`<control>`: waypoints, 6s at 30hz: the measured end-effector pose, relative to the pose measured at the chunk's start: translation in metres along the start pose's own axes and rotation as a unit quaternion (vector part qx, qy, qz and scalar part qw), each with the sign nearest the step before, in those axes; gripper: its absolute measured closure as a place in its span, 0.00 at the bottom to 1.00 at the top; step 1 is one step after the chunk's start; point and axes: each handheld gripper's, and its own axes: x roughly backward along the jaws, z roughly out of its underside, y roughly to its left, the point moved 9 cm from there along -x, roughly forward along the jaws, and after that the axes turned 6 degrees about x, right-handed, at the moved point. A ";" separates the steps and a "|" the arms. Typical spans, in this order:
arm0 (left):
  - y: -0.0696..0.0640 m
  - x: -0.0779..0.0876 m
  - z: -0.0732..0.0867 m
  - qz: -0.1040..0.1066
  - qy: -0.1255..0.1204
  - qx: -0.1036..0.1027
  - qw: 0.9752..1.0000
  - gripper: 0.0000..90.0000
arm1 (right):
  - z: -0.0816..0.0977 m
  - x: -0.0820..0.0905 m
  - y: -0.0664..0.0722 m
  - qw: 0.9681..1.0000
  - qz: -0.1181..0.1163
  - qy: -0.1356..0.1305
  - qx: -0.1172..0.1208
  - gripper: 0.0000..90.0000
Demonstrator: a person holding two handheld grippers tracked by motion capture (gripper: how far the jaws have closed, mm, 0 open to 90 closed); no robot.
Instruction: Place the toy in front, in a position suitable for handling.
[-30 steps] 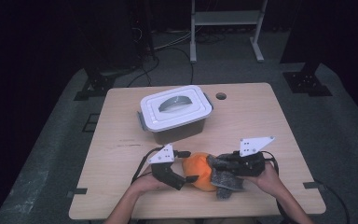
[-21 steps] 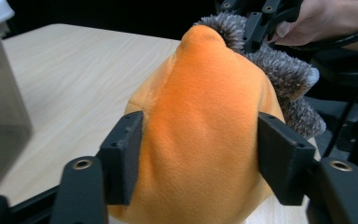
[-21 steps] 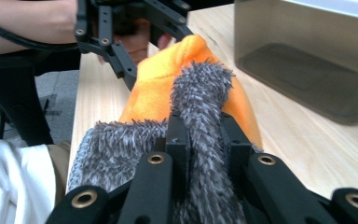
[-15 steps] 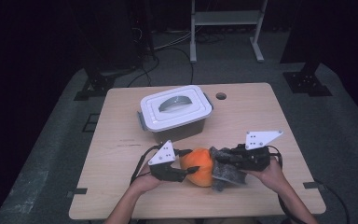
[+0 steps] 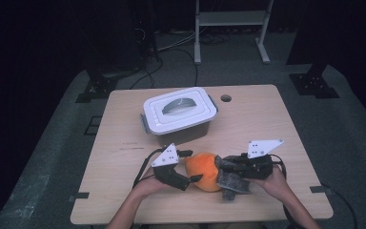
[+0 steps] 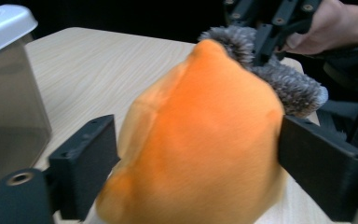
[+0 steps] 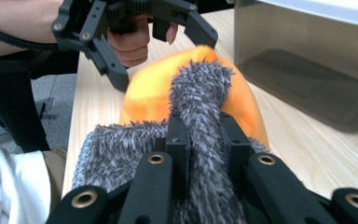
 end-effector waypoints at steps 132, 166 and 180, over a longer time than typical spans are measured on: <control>-0.042 -0.003 -0.006 0.004 0.024 -0.150 0.988 0.42 | -0.038 -0.001 0.006 0.999 -0.042 0.003 0.015 0.85; -0.016 -0.005 -0.017 -0.060 -0.001 -0.018 0.998 0.42 | -0.017 0.000 0.005 1.000 -0.011 -0.002 0.013 0.86; -0.009 -0.005 -0.019 -0.074 -0.009 0.009 0.997 0.41 | -0.015 0.001 0.004 1.000 -0.002 0.009 0.016 0.86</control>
